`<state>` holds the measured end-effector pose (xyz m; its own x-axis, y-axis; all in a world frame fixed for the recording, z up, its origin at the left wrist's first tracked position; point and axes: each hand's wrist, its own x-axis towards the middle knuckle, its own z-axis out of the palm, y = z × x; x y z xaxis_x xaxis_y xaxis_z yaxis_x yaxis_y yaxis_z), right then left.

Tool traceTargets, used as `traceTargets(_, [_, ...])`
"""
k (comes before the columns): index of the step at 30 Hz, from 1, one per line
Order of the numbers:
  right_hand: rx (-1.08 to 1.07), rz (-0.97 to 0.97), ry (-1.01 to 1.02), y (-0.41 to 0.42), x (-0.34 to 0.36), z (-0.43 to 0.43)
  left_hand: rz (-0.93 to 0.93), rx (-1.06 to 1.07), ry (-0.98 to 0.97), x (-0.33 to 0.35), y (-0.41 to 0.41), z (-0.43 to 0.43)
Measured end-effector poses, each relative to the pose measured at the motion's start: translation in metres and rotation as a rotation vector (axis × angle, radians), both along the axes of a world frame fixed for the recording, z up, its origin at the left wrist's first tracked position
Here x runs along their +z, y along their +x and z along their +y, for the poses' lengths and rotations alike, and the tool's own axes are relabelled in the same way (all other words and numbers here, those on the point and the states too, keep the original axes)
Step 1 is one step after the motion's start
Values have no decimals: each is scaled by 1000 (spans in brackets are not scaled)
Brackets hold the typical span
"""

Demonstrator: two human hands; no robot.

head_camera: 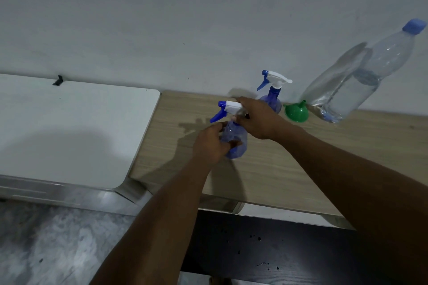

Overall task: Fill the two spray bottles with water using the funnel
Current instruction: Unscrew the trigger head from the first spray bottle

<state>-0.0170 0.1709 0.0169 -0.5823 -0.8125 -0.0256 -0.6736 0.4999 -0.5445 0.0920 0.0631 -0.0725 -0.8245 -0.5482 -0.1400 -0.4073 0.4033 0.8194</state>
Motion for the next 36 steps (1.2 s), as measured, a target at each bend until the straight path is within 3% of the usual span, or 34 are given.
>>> traceTargets(9, [-66, 29, -113, -15, 32, 4, 31, 1, 24, -4, 2, -1])
traceTargets(17, [-279, 81, -267, -53, 75, 34, 76, 25, 7, -7, 2, -1])
traceTargets(23, [-513, 83, -375, -81, 61, 67, 98, 6, -6, -10, 2, -2])
traceTargets(28, [-551, 39, -149, -85, 11, 87, 125, -32, -20, -7, 2, -1])
traceTargets(31, [-522, -97, -20, -69, -35, 85, 123, -41, -24, -7, 1, 0])
traceTargets(36, [-531, -236, 63, -50, -95, 73, 121, -56, -21, -9, -3, 4])
